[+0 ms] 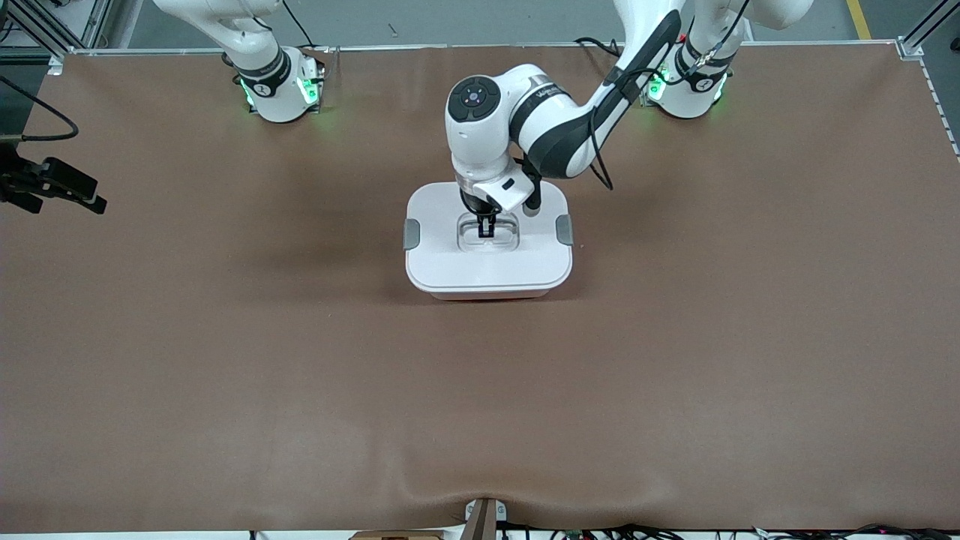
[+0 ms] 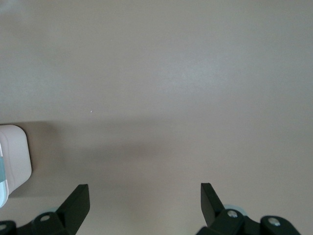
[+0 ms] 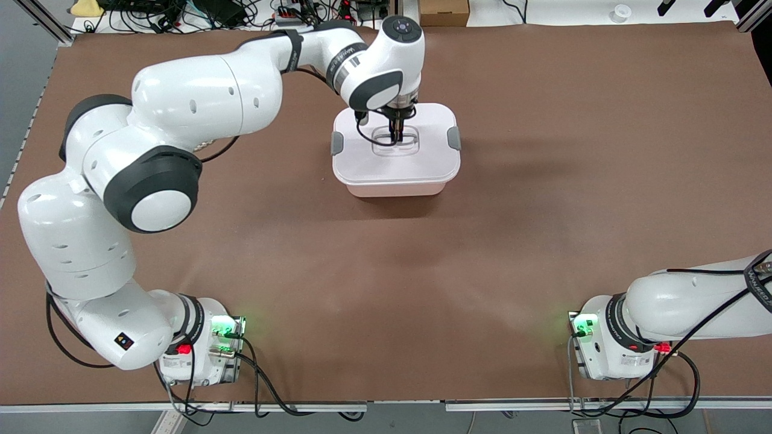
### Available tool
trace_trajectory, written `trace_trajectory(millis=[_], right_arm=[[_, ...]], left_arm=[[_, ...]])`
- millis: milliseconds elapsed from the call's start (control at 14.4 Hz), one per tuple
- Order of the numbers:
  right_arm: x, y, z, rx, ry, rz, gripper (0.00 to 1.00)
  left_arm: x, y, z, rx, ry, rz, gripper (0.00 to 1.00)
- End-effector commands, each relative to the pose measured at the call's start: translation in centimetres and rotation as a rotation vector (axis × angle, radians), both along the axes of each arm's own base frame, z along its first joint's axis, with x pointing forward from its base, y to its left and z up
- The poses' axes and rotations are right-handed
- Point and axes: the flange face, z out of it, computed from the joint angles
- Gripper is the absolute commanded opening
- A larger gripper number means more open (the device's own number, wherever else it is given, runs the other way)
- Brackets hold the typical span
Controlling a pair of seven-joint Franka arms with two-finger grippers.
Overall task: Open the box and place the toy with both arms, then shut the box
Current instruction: 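Open the left gripper and lift it off the lid handle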
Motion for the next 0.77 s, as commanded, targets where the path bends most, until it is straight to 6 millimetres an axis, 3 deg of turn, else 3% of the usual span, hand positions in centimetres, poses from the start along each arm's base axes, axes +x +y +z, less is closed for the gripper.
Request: trace_trajectory(millis=[0,697], right_arm=[[0.0,0.1,0.2,0.01,-0.001,0.005,1.0],[0.0,0.2,0.3,0.009,-0.002,0.006,1.0]], left_arm=[[1.1,1.2,3.0,0.018,-0.022,0.004,1.0],[6.0,9.8,11.2,0.038,-0.042,-0.16,1.0]])
